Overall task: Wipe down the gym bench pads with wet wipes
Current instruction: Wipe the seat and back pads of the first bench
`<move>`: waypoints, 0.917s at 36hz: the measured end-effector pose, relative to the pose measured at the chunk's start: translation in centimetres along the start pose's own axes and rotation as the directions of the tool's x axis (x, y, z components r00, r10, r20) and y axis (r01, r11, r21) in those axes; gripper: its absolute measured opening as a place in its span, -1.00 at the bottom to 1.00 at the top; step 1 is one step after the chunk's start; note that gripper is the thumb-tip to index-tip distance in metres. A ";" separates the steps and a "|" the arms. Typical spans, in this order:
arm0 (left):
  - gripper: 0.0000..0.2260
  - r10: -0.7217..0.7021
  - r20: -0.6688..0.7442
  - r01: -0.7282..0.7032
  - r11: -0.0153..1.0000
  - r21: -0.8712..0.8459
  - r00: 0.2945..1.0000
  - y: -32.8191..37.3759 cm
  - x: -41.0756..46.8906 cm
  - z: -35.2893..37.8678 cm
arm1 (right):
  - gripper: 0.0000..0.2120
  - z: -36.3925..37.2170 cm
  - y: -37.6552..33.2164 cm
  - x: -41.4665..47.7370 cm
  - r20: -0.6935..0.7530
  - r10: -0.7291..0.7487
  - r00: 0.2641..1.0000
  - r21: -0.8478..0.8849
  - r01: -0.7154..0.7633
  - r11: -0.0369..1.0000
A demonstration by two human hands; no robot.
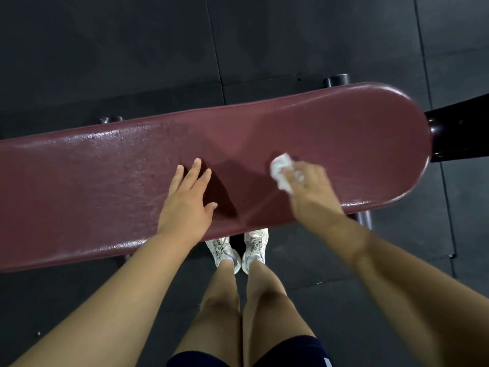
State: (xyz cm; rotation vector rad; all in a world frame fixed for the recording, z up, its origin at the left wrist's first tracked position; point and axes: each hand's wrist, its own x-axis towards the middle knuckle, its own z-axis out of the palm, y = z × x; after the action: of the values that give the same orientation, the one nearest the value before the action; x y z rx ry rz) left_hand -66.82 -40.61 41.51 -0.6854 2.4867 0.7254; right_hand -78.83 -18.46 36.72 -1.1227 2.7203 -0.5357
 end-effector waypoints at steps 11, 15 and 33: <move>-0.43 -0.037 -0.003 0.037 0.999 0.031 0.999 -0.6 -0.9 1.3 | -0.63 2.4 -7.1 -0.3 -0.112 0.430 0.896 0.110 -0.419 0.901; -0.43 -0.028 0.014 0.027 0.998 0.058 1.000 -0.9 -0.9 1.2 | -0.57 3.2 -8.1 -2.6 0.079 -0.087 0.993 0.116 0.078 0.990; -0.41 0.148 0.044 -0.152 0.980 0.131 0.988 -5.9 -1.2 -1.1 | -0.60 6.5 -16.6 -2.3 -0.014 0.559 0.829 0.188 -0.546 0.816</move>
State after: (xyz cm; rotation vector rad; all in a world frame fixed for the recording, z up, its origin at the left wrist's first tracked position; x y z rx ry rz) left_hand -62.84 -45.27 40.86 -0.4374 2.5488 0.6104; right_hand -64.65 -29.43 37.05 -0.2346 2.7938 -0.7030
